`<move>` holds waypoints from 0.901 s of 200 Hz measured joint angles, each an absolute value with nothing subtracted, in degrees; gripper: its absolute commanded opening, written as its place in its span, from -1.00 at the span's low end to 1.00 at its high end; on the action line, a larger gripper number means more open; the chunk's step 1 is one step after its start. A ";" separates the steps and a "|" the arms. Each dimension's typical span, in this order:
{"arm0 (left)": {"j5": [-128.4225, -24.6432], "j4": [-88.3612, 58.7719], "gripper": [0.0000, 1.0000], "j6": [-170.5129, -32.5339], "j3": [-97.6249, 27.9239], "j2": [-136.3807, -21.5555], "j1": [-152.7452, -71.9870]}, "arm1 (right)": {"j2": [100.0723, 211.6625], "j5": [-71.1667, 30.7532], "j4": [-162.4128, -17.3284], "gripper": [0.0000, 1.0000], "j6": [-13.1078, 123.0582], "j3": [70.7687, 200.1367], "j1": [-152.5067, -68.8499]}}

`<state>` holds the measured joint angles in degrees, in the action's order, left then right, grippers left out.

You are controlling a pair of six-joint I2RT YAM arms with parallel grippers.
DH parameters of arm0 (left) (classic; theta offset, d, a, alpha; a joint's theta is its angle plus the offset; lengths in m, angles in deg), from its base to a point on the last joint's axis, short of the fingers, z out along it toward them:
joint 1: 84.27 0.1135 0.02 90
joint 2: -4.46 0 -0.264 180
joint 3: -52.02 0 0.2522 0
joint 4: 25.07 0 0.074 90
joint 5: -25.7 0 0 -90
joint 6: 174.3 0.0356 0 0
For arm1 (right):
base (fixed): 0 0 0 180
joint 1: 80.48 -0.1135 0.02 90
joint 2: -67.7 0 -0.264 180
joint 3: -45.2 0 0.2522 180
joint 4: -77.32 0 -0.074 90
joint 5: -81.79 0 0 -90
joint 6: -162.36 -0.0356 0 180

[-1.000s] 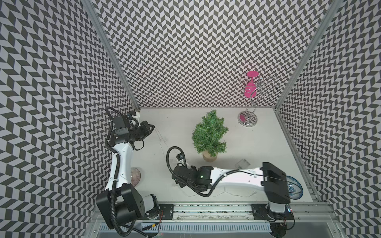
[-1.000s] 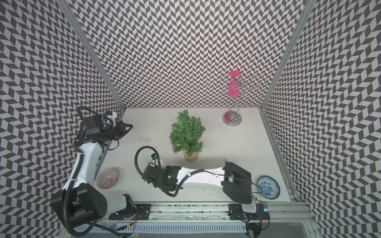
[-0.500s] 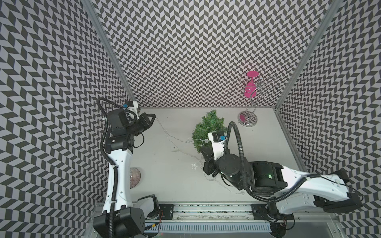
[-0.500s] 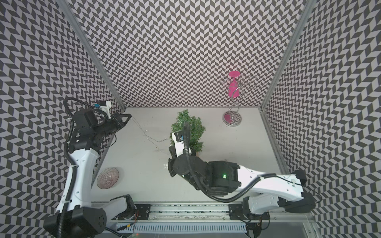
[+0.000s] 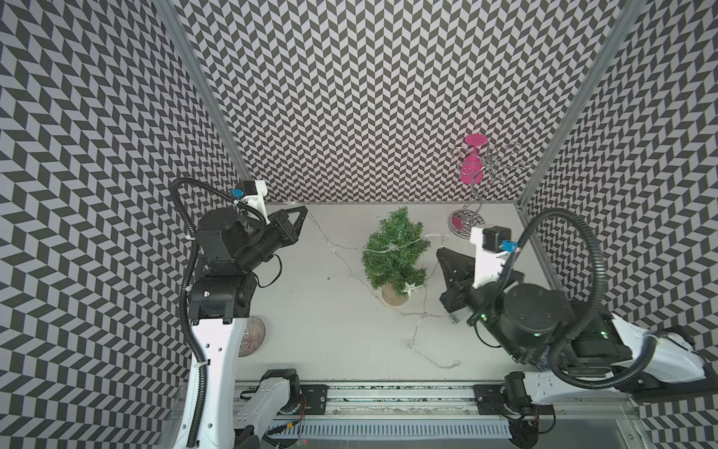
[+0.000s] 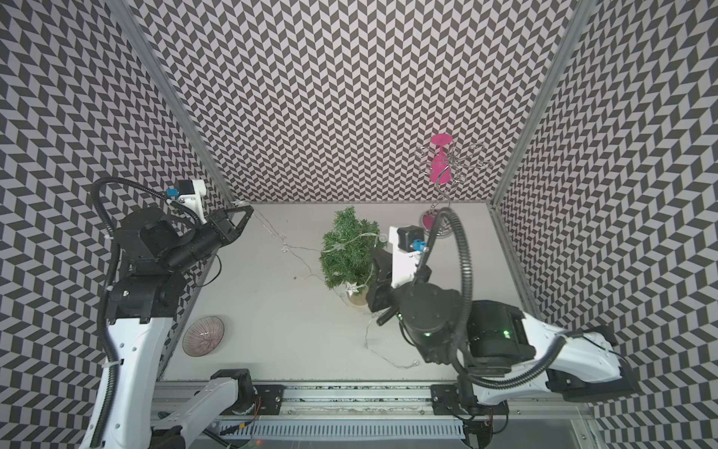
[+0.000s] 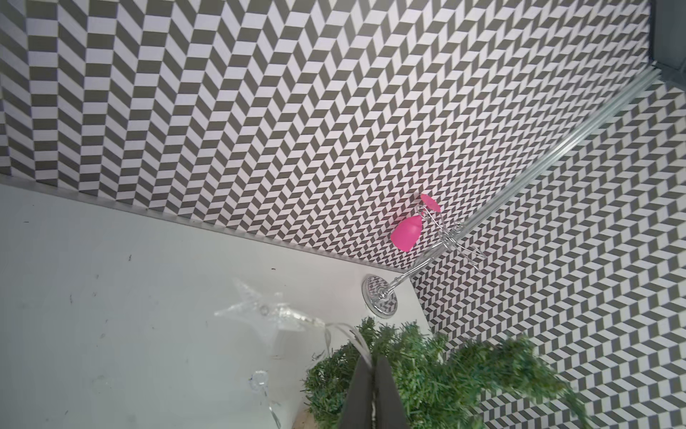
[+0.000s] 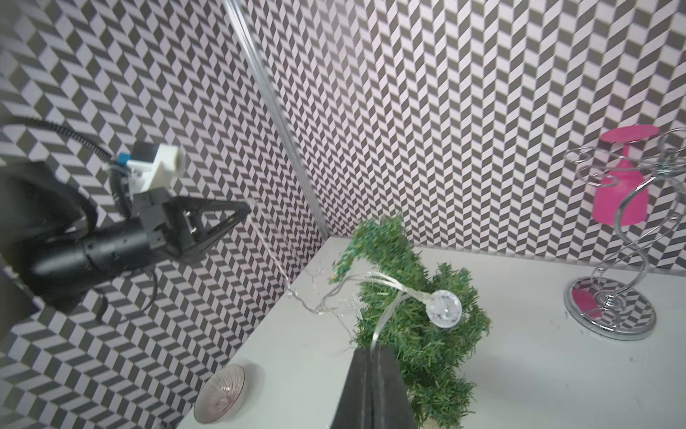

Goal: Wrap string light around the christmas tree
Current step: Pick up the light string from the center of the board.

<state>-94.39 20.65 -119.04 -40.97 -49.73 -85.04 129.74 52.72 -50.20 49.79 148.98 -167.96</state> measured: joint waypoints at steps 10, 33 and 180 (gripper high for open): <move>-93.71 21.46 -1.00 -119.77 -41.67 -48.71 -86.62 | 128.59 53.79 -50.66 -1.00 51.34 149.20 -168.02; -92.84 23.52 -1.00 -120.51 -44.29 -47.57 -89.28 | 127.65 55.54 -52.12 -1.00 55.02 149.85 -168.07; -104.68 6.53 -1.00 -142.54 -36.00 -41.30 -99.21 | 125.50 62.36 -79.82 -1.00 89.57 148.78 -168.07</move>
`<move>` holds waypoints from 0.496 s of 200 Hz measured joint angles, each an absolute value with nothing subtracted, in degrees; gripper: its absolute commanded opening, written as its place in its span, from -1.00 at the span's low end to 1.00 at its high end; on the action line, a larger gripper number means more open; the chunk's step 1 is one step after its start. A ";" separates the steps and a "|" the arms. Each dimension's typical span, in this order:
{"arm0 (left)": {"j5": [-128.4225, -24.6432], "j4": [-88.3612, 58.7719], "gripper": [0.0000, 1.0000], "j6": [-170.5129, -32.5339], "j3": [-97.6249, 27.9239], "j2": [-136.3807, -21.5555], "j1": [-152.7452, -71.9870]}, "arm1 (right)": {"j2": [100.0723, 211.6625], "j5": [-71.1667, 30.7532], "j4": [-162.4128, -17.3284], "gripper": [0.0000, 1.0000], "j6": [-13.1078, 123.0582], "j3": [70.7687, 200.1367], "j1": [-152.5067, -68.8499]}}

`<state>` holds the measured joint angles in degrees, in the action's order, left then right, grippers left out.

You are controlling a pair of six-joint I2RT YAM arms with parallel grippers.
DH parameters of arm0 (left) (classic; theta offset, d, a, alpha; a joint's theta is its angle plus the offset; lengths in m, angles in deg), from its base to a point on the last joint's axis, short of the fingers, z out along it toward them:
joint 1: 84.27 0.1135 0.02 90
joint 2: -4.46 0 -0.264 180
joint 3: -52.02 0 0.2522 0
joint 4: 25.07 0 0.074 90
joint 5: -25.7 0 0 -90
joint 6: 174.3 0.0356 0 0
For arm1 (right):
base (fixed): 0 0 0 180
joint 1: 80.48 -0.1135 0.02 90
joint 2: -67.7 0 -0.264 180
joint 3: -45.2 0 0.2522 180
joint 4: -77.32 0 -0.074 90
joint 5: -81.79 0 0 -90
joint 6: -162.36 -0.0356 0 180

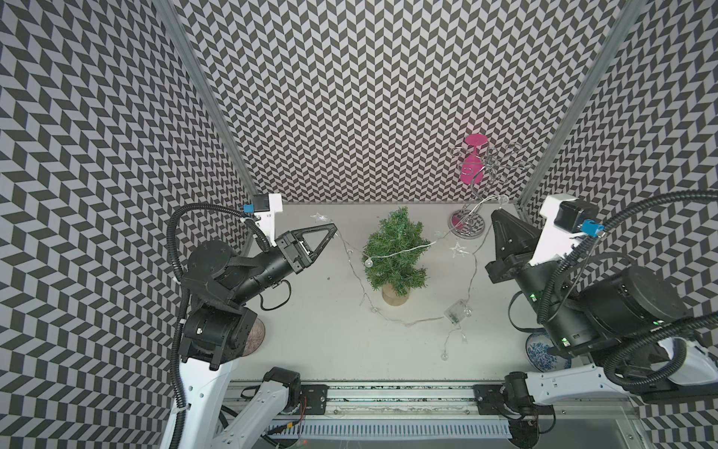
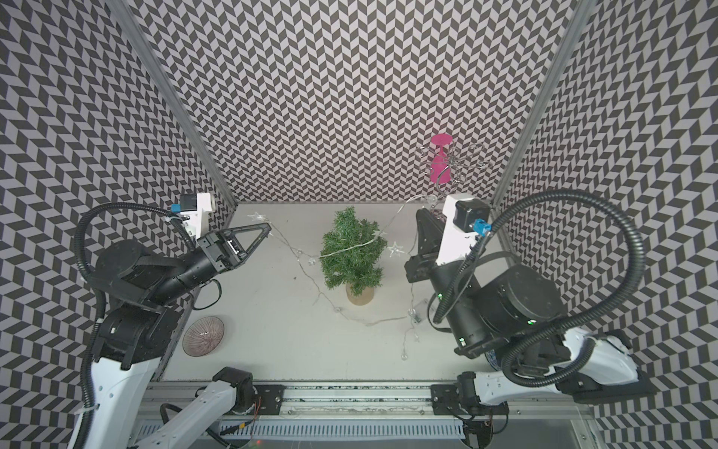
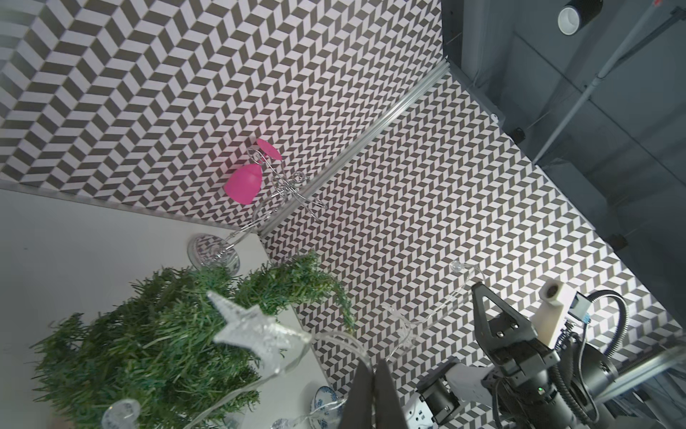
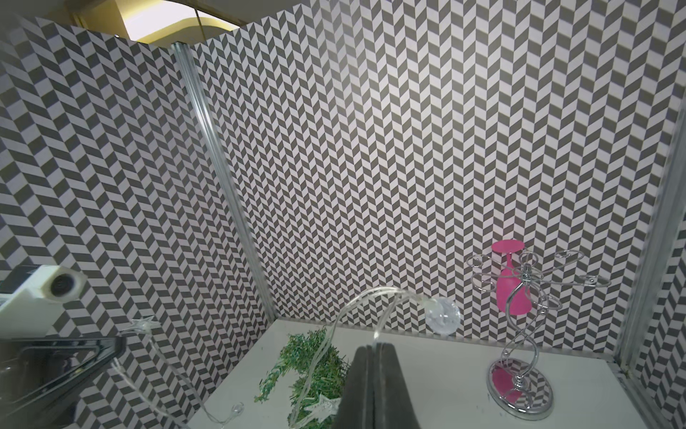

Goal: Wrap string light around the christmas tree
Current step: Pick up the light string from the center of the board, then wrap the light string around the Christmas tree.

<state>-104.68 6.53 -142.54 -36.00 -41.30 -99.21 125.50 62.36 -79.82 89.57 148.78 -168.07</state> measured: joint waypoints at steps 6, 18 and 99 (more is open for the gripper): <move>-104.62 6.03 -1.00 -143.00 -36.05 -41.34 -100.06 | 125.50 62.69 -81.48 -1.00 91.58 148.76 -168.07; -104.31 5.42 -1.00 -143.59 -36.77 -41.78 -101.98 | 125.46 63.10 -84.93 -1.00 95.36 148.76 -168.07; -91.24 5.00 -1.00 -139.52 -46.47 -54.06 -126.86 | 126.77 63.97 -104.36 -1.00 118.49 150.64 -168.07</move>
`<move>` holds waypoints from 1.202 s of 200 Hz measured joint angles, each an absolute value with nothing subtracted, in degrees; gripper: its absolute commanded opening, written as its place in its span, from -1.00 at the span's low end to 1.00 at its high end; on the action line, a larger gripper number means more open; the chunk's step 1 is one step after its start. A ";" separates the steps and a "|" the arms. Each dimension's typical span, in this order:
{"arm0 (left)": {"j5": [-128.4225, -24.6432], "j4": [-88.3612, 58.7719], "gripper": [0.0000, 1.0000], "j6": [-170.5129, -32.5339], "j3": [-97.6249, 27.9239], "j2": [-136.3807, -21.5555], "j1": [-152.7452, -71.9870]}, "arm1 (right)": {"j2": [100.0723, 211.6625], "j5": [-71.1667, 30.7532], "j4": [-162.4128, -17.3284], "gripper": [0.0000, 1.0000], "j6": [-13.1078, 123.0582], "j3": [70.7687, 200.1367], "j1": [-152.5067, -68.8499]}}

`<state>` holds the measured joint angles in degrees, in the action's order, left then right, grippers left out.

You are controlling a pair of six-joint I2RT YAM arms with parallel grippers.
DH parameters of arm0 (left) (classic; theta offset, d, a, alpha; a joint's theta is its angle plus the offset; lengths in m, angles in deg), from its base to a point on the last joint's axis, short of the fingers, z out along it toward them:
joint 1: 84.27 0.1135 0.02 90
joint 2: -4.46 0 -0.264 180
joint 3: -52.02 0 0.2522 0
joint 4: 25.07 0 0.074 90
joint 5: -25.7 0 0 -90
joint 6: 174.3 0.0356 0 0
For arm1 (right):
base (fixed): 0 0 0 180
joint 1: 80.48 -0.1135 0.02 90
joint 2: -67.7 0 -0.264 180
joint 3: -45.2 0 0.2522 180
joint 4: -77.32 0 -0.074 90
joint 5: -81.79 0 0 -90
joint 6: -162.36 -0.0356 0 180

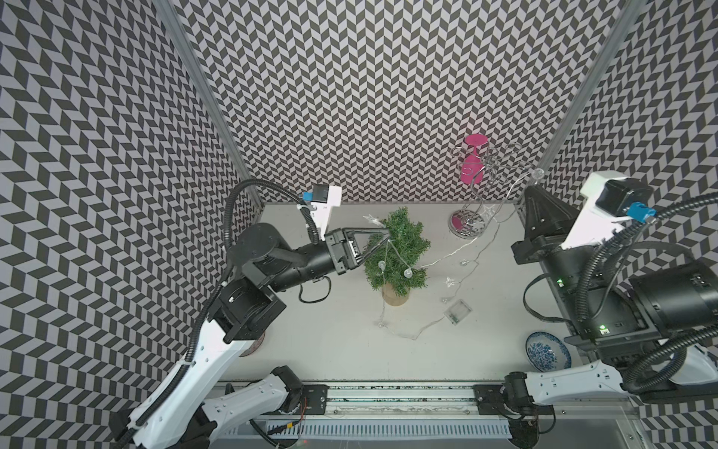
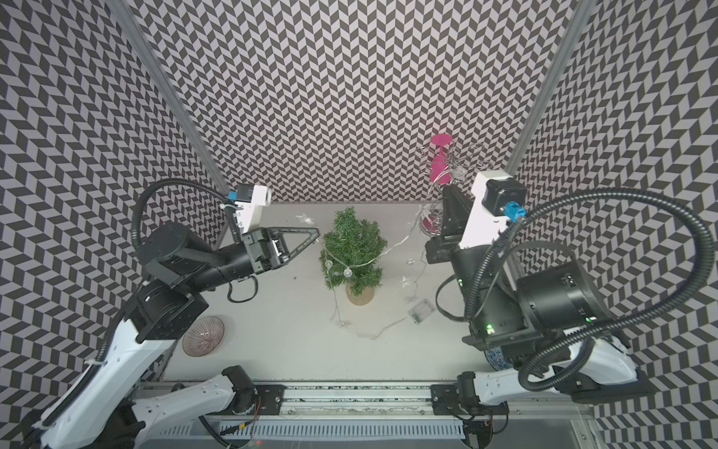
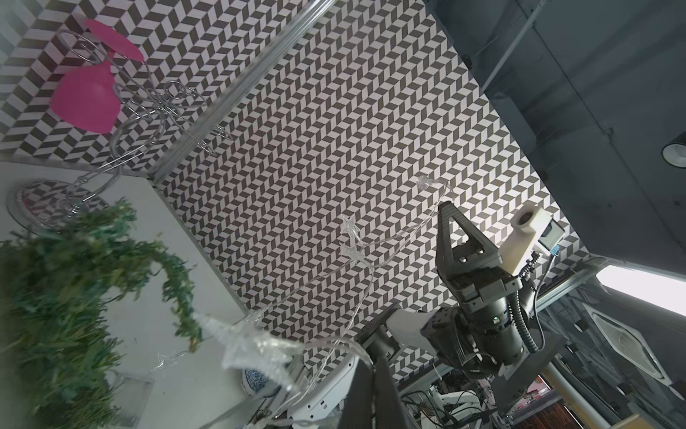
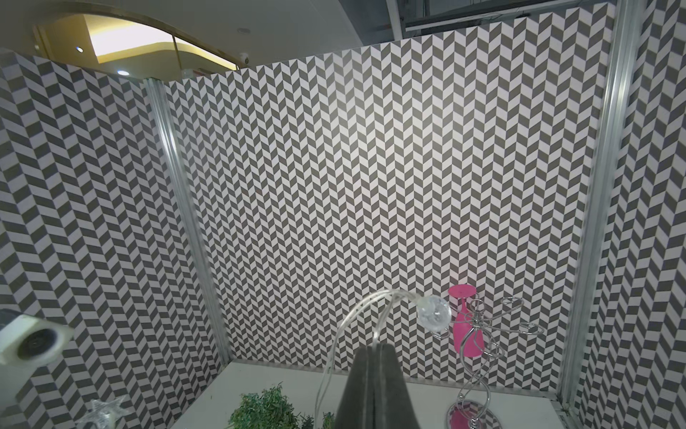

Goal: Wrap string light around the christmas tree
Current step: Wrap the light string around the Christmas tree.

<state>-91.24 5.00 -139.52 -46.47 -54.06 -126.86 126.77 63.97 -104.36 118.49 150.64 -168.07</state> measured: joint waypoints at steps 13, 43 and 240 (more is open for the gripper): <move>-88.73 7.32 -1.00 -137.54 -51.85 -57.27 -127.05 | 126.90 63.89 -107.22 -1.00 122.23 150.73 -168.07; -86.65 8.46 -1.00 -134.65 -60.59 -61.56 -127.03 | 126.90 63.30 -112.23 -1.00 129.48 151.91 -168.07; -91.50 13.03 -1.00 -130.85 -64.97 -62.76 -110.46 | 130.09 57.29 -123.16 -1.00 144.35 158.58 -167.13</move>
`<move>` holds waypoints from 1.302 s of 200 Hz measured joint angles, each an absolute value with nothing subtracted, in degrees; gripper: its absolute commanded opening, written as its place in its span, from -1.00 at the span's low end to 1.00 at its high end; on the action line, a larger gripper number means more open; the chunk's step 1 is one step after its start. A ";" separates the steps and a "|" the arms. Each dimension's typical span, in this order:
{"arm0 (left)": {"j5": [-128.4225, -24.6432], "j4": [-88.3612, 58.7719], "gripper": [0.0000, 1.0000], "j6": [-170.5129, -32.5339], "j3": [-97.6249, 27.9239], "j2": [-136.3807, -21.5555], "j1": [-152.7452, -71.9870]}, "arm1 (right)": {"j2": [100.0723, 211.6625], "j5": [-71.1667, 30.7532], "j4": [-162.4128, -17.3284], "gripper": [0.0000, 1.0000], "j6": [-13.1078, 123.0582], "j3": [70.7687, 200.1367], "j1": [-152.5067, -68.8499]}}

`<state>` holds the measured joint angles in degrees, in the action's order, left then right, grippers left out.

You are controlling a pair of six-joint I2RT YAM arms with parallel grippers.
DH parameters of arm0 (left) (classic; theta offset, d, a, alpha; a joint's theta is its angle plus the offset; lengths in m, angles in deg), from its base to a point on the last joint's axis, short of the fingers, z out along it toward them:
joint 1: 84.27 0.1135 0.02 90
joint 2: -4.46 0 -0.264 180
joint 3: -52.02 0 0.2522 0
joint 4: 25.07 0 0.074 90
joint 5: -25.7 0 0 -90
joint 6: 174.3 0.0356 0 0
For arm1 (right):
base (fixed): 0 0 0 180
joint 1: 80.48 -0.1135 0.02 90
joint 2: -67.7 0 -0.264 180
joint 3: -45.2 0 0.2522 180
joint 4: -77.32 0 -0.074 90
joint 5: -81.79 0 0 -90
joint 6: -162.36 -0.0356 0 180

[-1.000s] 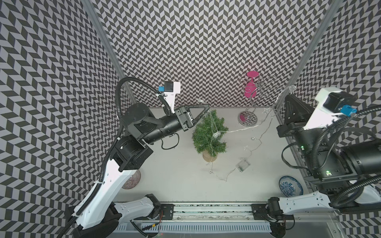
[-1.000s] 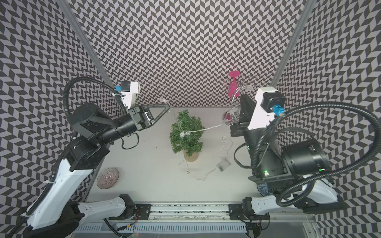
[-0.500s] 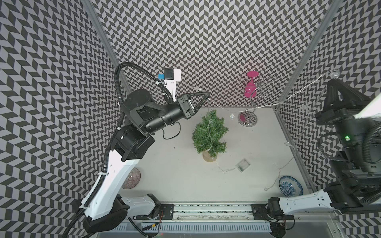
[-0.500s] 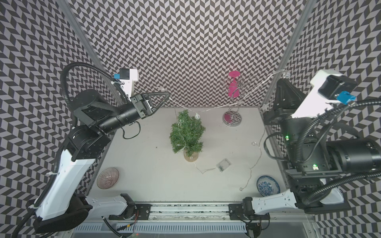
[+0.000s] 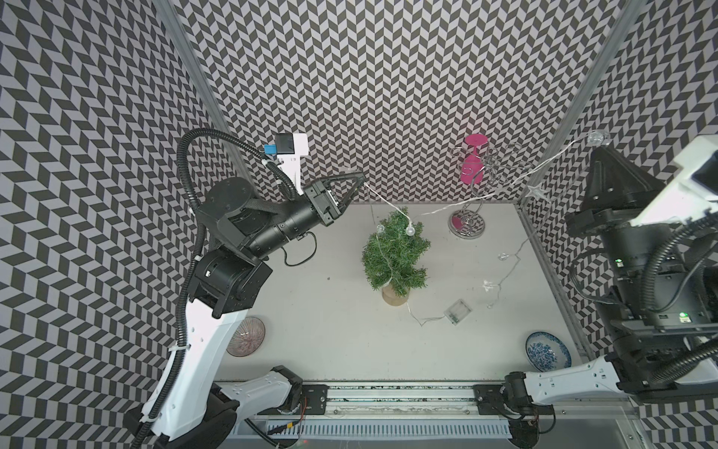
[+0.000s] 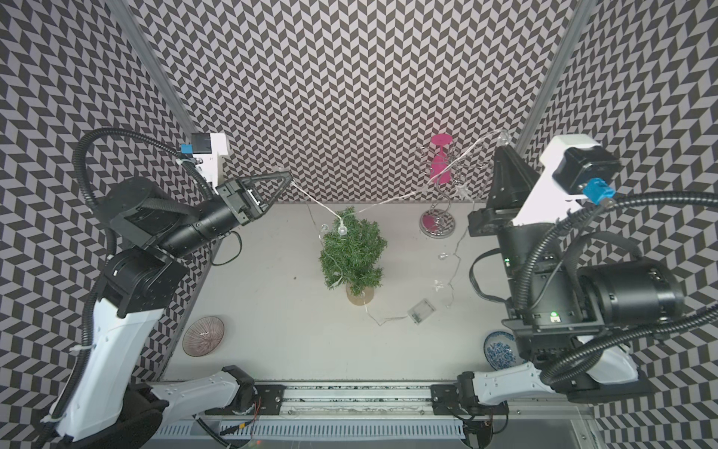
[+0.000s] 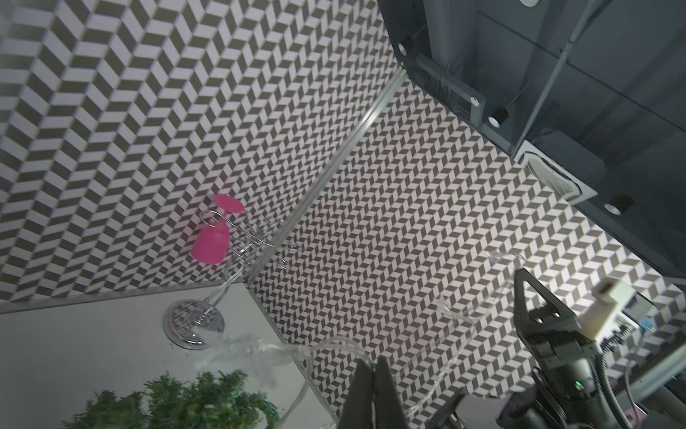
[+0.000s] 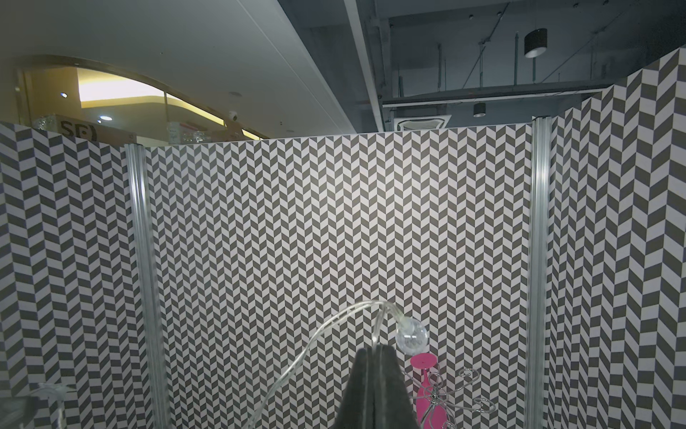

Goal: Wrap string light around the christmas tree
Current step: Wrap the light string around the Christmas tree.

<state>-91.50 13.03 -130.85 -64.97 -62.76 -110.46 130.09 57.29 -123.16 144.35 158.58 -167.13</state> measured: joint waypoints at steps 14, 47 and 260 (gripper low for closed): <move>-94.04 11.91 -1.00 -131.77 -63.92 -63.37 -105.92 | 130.79 56.85 -122.87 -1.00 144.13 159.08 -166.36; -98.32 10.14 -1.00 -133.84 -61.16 -63.37 -101.83 | 133.00 56.04 -119.99 -1.00 141.94 160.78 -162.06; -112.71 1.68 -1.00 -136.73 -55.76 -64.31 -81.20 | 144.61 44.37 -100.91 -1.00 124.63 163.03 -132.62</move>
<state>-112.71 1.68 -136.73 -55.76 -64.31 -81.20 144.61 44.37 -100.91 124.63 163.03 -132.62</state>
